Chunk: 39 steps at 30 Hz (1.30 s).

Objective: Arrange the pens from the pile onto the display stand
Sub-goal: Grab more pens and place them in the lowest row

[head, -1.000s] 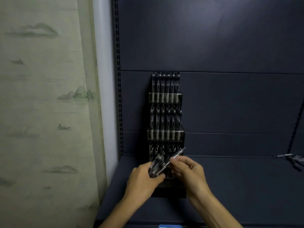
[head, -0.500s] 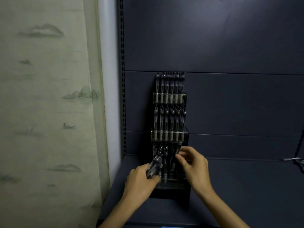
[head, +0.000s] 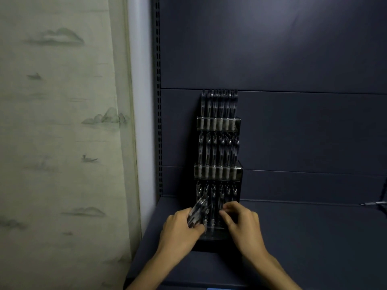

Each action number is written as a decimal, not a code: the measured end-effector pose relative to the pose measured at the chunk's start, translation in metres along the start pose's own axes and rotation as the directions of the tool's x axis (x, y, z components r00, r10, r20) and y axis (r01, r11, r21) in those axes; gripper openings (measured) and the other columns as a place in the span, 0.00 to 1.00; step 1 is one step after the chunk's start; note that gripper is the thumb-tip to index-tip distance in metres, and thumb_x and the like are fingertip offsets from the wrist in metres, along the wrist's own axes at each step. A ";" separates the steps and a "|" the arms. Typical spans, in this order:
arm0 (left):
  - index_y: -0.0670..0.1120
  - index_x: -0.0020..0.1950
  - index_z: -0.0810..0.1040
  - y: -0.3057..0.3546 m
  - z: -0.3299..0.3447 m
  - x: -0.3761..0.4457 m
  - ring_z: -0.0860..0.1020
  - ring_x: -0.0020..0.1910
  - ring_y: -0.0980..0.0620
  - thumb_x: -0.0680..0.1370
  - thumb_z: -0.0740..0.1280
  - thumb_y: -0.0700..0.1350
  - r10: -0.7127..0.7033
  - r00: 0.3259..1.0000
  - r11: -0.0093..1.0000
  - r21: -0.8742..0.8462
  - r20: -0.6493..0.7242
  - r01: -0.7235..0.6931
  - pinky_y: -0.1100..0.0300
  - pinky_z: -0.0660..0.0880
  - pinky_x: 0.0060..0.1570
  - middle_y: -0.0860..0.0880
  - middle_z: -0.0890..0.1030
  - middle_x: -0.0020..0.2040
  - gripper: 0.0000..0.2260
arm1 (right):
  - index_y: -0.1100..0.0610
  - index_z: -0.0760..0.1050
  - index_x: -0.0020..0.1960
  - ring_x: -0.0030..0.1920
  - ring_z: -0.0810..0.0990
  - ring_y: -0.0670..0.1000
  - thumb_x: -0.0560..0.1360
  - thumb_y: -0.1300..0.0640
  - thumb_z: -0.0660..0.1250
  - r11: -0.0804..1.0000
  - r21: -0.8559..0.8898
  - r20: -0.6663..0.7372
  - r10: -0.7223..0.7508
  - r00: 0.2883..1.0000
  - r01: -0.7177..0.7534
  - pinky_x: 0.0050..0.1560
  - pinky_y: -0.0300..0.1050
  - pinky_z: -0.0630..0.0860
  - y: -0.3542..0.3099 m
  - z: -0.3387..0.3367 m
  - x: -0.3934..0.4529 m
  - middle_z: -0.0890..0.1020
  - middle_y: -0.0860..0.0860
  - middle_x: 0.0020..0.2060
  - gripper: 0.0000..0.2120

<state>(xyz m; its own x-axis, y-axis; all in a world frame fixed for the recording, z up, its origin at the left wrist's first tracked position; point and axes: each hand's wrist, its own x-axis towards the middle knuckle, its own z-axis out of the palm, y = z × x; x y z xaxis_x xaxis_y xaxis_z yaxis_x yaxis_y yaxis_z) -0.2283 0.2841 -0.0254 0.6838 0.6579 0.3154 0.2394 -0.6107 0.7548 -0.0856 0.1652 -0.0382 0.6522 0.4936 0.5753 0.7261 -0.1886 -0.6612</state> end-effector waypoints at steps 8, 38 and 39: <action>0.52 0.31 0.70 0.008 0.003 0.001 0.73 0.28 0.59 0.71 0.71 0.45 0.018 1.000 1.000 0.002 -0.003 -0.018 0.64 0.67 0.29 0.55 0.76 0.28 0.12 | 0.50 0.82 0.52 0.45 0.82 0.36 0.74 0.57 0.76 0.999 -0.016 -0.021 0.050 0.999 -0.050 0.48 0.38 0.81 -0.008 -0.015 -0.003 0.84 0.39 0.42 0.08; 0.51 0.35 0.68 0.017 0.009 0.001 0.73 0.30 0.58 0.73 0.71 0.46 -0.019 0.999 0.989 0.145 -0.038 0.024 0.67 0.63 0.27 0.53 0.75 0.32 0.12 | 0.62 0.81 0.48 0.44 0.85 0.52 0.77 0.64 0.70 0.723 0.654 -0.026 0.314 0.949 -0.222 0.46 0.42 0.82 -0.007 -0.039 0.013 0.86 0.55 0.39 0.01; 0.52 0.35 0.68 0.016 0.008 0.001 0.73 0.30 0.59 0.73 0.71 0.46 -0.023 0.999 0.989 0.146 -0.041 0.028 0.67 0.63 0.27 0.53 0.76 0.32 0.12 | 0.58 0.81 0.48 0.45 0.86 0.50 0.77 0.62 0.70 0.811 0.557 -0.075 0.264 0.962 -0.179 0.48 0.44 0.81 -0.003 -0.041 0.017 0.87 0.52 0.40 0.01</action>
<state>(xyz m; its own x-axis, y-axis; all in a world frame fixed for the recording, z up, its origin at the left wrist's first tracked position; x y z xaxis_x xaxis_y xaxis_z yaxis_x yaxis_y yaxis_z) -0.2184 0.2711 -0.0178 0.6495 0.6891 0.3214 0.3571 -0.6497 0.6711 -0.0682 0.1397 -0.0068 0.8351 0.3610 0.4150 0.3506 0.2319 -0.9074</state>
